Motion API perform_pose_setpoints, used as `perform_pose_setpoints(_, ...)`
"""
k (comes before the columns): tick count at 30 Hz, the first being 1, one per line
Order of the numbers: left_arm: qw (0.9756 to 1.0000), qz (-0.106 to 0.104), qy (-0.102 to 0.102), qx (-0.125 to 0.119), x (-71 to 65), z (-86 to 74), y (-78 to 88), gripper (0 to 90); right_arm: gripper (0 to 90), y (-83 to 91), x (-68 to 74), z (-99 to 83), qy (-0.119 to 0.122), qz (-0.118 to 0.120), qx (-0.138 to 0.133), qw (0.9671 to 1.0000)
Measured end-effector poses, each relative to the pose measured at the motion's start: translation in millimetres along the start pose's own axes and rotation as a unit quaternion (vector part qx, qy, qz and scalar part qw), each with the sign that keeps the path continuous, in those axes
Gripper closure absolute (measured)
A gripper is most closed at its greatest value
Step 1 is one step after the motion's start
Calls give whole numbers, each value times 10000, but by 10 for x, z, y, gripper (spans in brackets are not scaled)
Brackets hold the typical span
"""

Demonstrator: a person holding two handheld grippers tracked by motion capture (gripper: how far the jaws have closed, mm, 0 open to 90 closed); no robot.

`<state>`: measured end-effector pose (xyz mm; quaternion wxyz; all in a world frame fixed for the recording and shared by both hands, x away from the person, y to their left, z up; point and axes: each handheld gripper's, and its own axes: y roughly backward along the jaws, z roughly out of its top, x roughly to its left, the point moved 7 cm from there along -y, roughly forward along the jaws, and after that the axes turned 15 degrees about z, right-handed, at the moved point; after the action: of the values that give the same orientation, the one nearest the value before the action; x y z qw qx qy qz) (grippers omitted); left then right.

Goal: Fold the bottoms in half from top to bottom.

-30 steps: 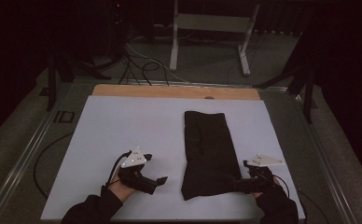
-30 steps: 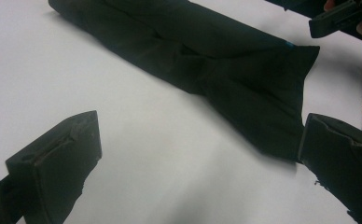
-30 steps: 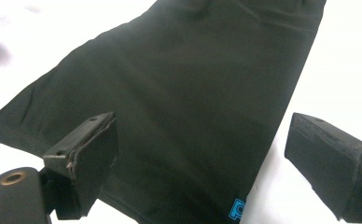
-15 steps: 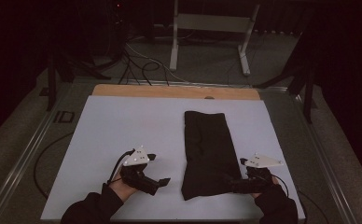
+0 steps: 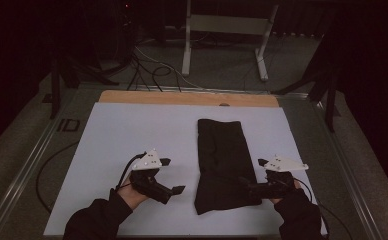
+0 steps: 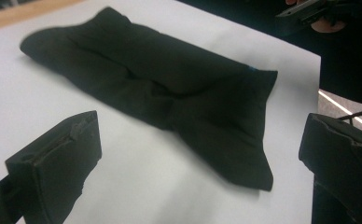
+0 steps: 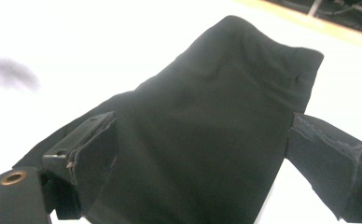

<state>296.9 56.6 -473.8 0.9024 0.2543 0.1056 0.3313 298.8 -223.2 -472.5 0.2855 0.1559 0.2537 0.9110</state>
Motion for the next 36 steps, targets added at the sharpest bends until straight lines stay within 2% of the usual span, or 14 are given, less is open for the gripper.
perform_pose_setpoints(4,10000,78,-32,18,48,77,2,0,96,12,-24,101,96,-31,-32,9999)
perform_pose_setpoints(8,9999,129,67,14,115,144,-7,0,96,10,-44,198,173,-71,-63,9998)
perform_pose_setpoints(13,9998,205,70,33,182,206,-44,0,96,-7,-91,270,162,-100,-92,9998)
perform_pose_setpoints(25,9995,253,157,113,247,319,-225,0,97,-95,-291,500,249,-188,-139,9994)
perform_pose_setpoints(29,9994,257,201,138,278,360,-286,0,97,-143,-412,585,209,-217,-190,9994)
perform_pose_setpoints(36,9985,451,274,156,371,412,-439,0,97,-244,-546,614,155,-278,-162,9994)
